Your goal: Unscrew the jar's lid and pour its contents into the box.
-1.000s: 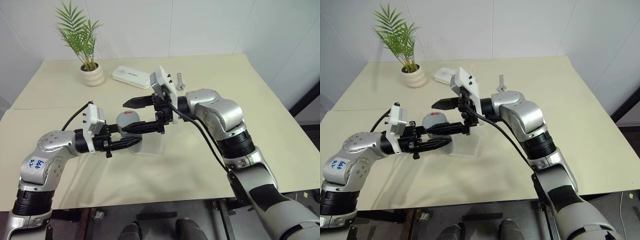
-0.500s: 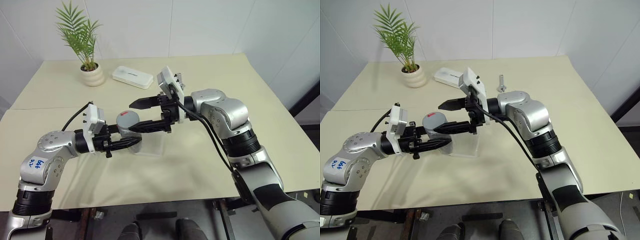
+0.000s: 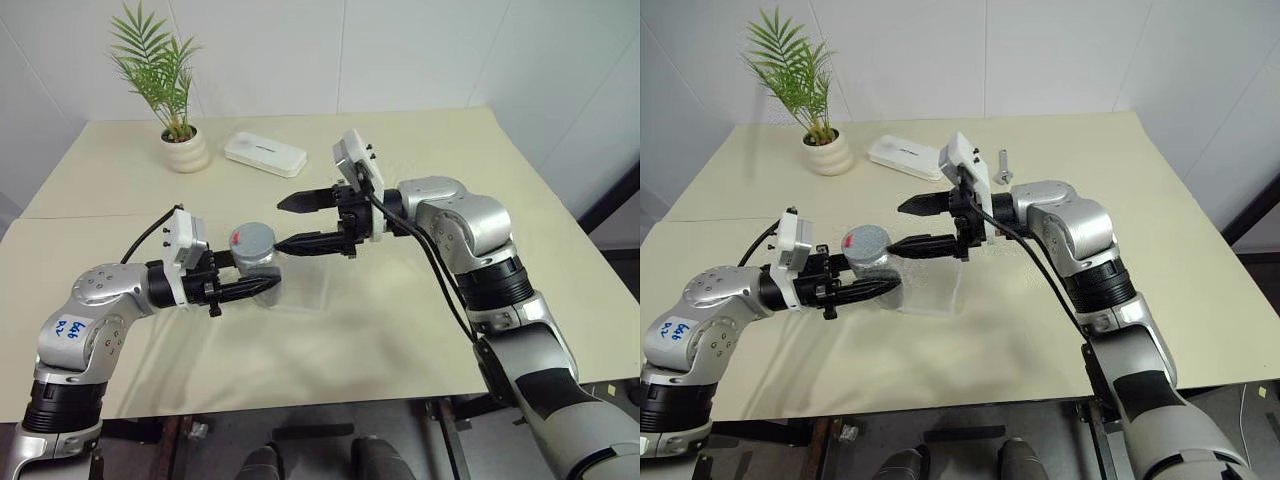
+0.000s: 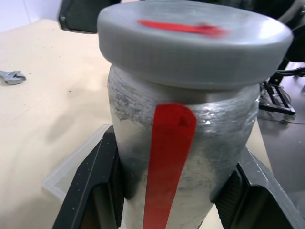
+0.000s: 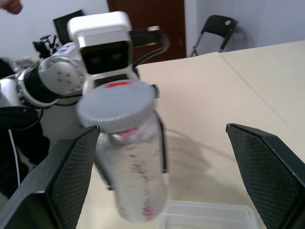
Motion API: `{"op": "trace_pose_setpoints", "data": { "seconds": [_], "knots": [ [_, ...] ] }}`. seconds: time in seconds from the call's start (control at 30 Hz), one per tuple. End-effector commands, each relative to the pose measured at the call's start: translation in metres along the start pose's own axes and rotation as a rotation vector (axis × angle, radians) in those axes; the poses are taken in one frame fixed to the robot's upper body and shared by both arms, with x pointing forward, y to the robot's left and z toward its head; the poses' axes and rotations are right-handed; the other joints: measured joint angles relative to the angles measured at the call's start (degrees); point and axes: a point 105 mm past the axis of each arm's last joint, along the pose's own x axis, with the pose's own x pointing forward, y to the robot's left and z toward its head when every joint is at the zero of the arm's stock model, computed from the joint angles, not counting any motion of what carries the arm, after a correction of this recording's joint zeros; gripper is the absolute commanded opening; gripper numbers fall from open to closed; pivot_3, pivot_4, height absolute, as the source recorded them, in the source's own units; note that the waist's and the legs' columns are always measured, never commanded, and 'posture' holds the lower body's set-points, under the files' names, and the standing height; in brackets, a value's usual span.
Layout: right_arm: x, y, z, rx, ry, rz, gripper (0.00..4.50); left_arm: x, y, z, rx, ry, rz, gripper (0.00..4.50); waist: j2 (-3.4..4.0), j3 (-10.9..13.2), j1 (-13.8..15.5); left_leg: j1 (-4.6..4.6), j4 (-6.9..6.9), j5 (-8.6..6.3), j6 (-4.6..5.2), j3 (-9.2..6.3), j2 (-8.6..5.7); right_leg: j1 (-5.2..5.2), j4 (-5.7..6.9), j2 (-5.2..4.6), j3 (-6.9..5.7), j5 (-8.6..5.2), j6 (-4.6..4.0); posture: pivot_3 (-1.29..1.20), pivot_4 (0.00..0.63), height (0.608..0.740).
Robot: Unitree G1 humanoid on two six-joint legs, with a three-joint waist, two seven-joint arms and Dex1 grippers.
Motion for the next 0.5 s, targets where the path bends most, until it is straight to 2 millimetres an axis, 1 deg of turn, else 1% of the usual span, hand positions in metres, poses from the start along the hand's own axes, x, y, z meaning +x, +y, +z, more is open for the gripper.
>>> {"op": "trace_pose_setpoints", "data": {
  "seconds": [0.03,0.13,0.33,0.5],
  "knots": [
    [-0.005,0.012,0.015,-0.033,-0.056,0.07,4.47,-0.001,-0.005,0.011,0.049,-0.016,-0.027,1.97,0.0,0.0,0.0,0.0,0.0,0.0,0.0,0.0,0.01,0.0,0.0,0.01,0.0,-0.01,-0.02,0.0,0.15,0.74],
    [-0.006,0.022,0.02,-0.032,-0.078,0.125,4.47,-0.002,-0.005,0.011,0.051,-0.014,-0.028,1.97,0.0,0.0,0.0,0.0,-0.01,-0.01,-0.01,-0.01,0.03,0.0,0.0,0.03,0.0,-0.02,-0.03,0.0,0.15,0.74],
    [0.0,0.026,0.028,-0.038,-0.097,0.149,4.47,-0.002,-0.005,0.012,0.053,-0.013,-0.029,1.97,0.0,0.0,0.0,0.0,0.0,-0.02,-0.03,-0.01,0.04,0.0,0.02,0.04,0.0,-0.02,-0.04,0.0,0.15,0.74],
    [0.018,0.026,0.03,-0.054,-0.078,0.147,4.47,-0.001,-0.007,0.011,0.048,-0.015,-0.031,1.97,0.0,0.0,-0.1,0.0,-0.01,-0.02,-0.03,0.0,0.07,-0.06,0.07,0.08,0.01,-0.04,-0.07,0.0,0.15,0.74]
  ]
}}
